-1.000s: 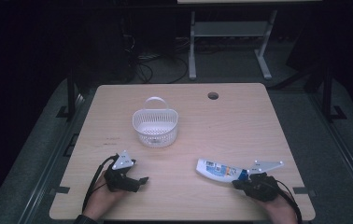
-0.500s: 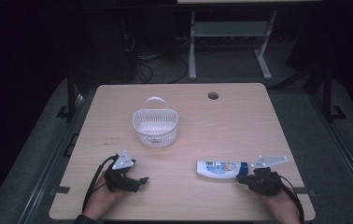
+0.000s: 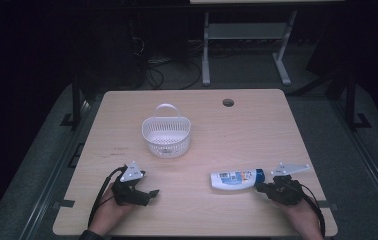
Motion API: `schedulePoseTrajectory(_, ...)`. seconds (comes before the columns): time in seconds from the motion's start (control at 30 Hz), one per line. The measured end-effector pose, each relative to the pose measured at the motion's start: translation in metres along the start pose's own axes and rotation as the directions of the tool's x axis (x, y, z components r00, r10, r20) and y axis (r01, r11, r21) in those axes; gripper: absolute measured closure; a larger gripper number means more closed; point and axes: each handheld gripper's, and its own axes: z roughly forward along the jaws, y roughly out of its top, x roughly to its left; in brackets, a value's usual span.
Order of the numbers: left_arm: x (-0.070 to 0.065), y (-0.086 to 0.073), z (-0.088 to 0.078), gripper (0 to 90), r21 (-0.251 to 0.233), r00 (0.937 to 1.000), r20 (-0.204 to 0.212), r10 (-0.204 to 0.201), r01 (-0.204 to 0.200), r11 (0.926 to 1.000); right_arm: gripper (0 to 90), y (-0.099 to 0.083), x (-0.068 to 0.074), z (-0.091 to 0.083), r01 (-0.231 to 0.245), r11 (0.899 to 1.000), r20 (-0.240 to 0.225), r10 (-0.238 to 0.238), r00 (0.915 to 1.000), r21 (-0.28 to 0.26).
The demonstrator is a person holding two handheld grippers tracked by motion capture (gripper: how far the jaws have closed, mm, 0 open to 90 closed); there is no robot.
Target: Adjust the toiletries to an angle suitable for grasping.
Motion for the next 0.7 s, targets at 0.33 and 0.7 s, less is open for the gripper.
schedulePoseTrajectory(0.33, 0.000, 0.000, 0.000, 12.9, 0.000, 1.0000, 0.000, 0.000, 0.000, 1.0000, 89.5, 0.019, 0.016, -0.005, 0.009, 0.996, -0.049, -0.013, 0.9987, -0.088)
schedulePoseTrajectory(0.7, 0.000, 0.000, 0.000, 12.9, -0.004, 1.0000, -0.001, -0.001, 0.001, 1.0000, 89.5, 0.053, 0.025, 0.008, 0.002, 0.990, -0.094, -0.015, 0.9955, -0.140)
